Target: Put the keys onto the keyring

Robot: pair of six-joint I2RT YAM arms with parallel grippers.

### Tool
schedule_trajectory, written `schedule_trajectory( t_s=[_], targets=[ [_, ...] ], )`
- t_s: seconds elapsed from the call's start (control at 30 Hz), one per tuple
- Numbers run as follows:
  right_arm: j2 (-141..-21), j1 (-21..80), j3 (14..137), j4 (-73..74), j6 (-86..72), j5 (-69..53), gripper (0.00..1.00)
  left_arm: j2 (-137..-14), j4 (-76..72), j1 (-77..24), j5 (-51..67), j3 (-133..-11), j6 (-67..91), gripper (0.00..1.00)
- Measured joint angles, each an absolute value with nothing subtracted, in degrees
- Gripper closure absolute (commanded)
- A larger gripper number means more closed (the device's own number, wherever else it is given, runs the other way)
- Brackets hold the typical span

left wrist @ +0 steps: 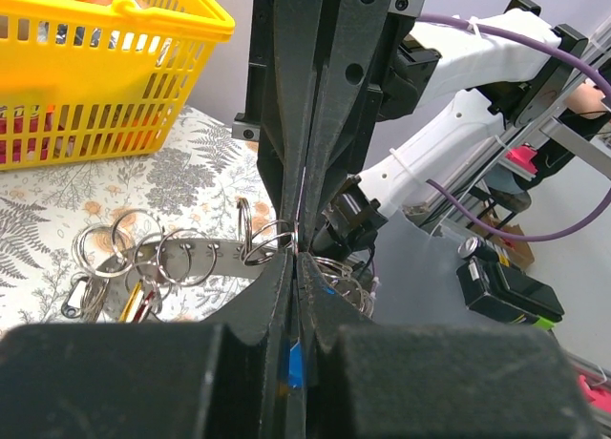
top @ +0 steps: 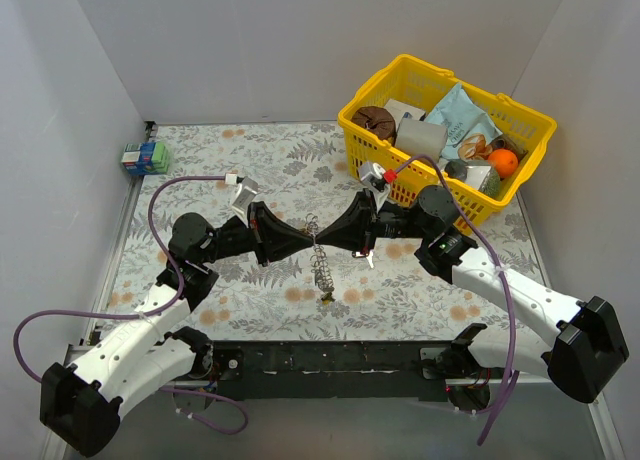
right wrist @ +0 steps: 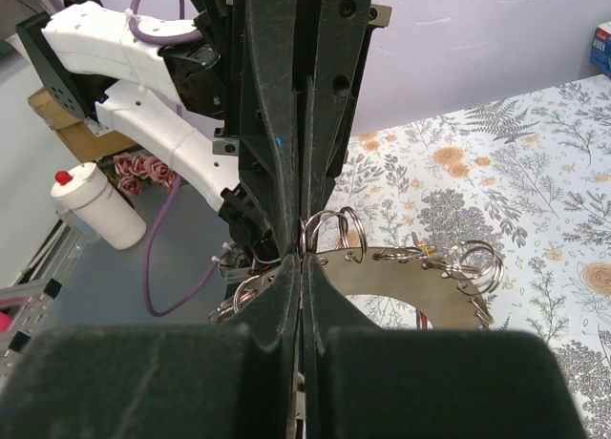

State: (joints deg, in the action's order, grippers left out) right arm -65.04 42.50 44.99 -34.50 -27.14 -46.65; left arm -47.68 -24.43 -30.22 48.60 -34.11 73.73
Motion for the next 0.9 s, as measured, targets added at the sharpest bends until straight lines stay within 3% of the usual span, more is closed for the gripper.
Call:
schedule_trajectory(
  t_s=[0.23,0.37,0.4,0.53,0.67,0.9],
  targets=[
    [-65.1,42.5,45.0,-33.3,-26.7,-46.6,0.99,-47.7,-23.1,-30.2,48.5,-34.1,72.4,0.99],
    [-65.1,42.5,45.3,-30.3,-24.9,-46.3,0.99,-47.7,-19.9,-30.2,48.3,-34.7,70.3,0.8],
    [-65.1,42.5,45.5,-29.5,-24.4,-46.1,0.99,-47.6,-18.9,-30.3,48.2,-35.0,69.8,0.66],
    [-65.0,42.8,46.3,-24.3,-21.6,-44.9,0.99,-47.4,-14.3,-30.6,47.3,-37.2,67.2,0.42],
    [-65.0,42.9,46.5,-19.9,-19.0,-44.2,0.99,-46.7,-10.5,-30.6,46.0,-39.0,65.3,0.29],
    [-65.5,42.9,49.2,-10.2,-12.9,-43.7,0.99,-48.1,-0.9,-30.8,45.7,-44.1,59.9,0.27]
  ],
)
